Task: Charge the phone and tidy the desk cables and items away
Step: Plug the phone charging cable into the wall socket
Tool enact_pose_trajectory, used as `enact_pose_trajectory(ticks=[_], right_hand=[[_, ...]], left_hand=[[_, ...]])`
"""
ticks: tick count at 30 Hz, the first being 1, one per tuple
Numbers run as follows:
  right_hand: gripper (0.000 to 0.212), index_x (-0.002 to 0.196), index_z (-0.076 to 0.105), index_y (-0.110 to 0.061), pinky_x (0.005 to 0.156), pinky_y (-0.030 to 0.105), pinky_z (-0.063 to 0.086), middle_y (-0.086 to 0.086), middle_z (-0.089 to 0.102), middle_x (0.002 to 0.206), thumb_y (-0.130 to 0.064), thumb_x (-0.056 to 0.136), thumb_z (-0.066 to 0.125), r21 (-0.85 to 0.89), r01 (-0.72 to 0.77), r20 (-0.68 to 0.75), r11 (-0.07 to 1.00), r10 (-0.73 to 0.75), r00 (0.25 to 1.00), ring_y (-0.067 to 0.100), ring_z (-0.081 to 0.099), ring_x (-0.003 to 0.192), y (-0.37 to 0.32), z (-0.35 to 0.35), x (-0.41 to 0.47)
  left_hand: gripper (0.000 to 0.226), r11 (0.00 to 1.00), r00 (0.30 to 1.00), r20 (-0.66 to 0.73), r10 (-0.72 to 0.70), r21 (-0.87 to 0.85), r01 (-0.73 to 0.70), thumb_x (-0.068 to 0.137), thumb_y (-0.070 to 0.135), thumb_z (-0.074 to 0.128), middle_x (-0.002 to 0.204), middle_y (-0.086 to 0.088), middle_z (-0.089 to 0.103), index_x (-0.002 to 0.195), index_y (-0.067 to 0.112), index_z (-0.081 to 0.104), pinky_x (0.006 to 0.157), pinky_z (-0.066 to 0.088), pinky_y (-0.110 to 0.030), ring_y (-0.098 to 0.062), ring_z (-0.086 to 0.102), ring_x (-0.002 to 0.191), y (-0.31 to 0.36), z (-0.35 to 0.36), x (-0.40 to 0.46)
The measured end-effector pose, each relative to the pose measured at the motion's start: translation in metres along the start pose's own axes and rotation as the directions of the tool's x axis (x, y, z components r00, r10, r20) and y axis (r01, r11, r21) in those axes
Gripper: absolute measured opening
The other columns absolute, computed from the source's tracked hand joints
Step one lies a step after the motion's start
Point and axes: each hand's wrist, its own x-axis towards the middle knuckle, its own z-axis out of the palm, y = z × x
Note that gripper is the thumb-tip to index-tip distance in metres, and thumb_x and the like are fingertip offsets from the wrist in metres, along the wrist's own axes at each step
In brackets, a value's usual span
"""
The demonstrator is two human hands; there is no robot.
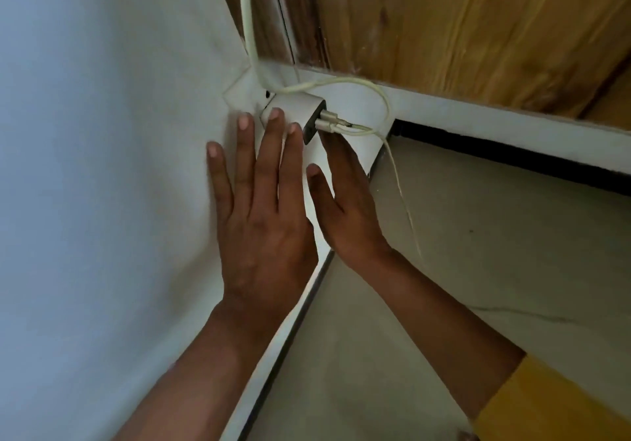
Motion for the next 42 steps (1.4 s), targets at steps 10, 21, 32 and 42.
enact_pose_trajectory(ticks=[10,21,32,42], right_hand=[[0.057,0.164,0.024,-0.013,0.129,0.032,0.022,0.014,0.026,0.172,-0.022,0.111,0.045,-0.044,0.263,-0.100,0.964,-0.267,0.959,0.028,0.026,0.159,0.023,0.022,0.032],[0.060,0.160,0.030,0.003,0.128,0.051,0.026,0.020,0.032,0.168,-0.020,0.108,0.048,0.034,0.499,-0.269,0.866,-0.473,0.839,0.031,0.028,0.159,0.047,0.041,0.061],[0.053,0.152,0.043,0.007,0.121,0.057,0.035,0.022,0.050,0.156,-0.010,0.103,0.053,0.138,0.710,-0.429,0.691,-0.604,0.672,0.034,0.043,0.150,0.050,0.053,0.100],[0.059,0.155,0.047,-0.007,0.121,0.053,0.035,0.010,0.042,0.164,-0.030,0.101,0.053,0.019,0.721,-0.323,0.692,-0.678,0.660,0.028,0.035,0.155,0.059,0.039,0.108]], left_hand=[[0.089,0.960,0.995,0.059,0.080,0.265,-0.093,0.102,0.037,0.048,0.176,-0.022,-0.004,0.168,0.001,0.002,0.130,-0.013,-0.056,-0.042,-0.008,0.163,-0.007,-0.006,0.017],[0.075,0.947,0.979,-0.203,0.018,0.316,0.048,0.110,0.040,0.040,0.177,-0.017,0.007,0.168,0.002,0.011,0.128,-0.010,-0.056,-0.038,0.001,0.164,-0.007,0.041,0.018],[0.067,0.918,0.939,-0.333,0.086,0.394,0.056,0.096,0.033,0.059,0.166,-0.012,0.040,0.158,0.012,0.043,0.131,0.006,-0.059,-0.034,0.017,0.163,-0.014,0.040,0.049],[0.043,0.876,0.889,-0.386,0.247,0.480,-0.035,0.097,0.040,0.065,0.150,-0.008,0.061,0.133,0.016,0.070,0.122,0.026,-0.056,-0.039,0.044,0.146,-0.030,0.035,0.048]])
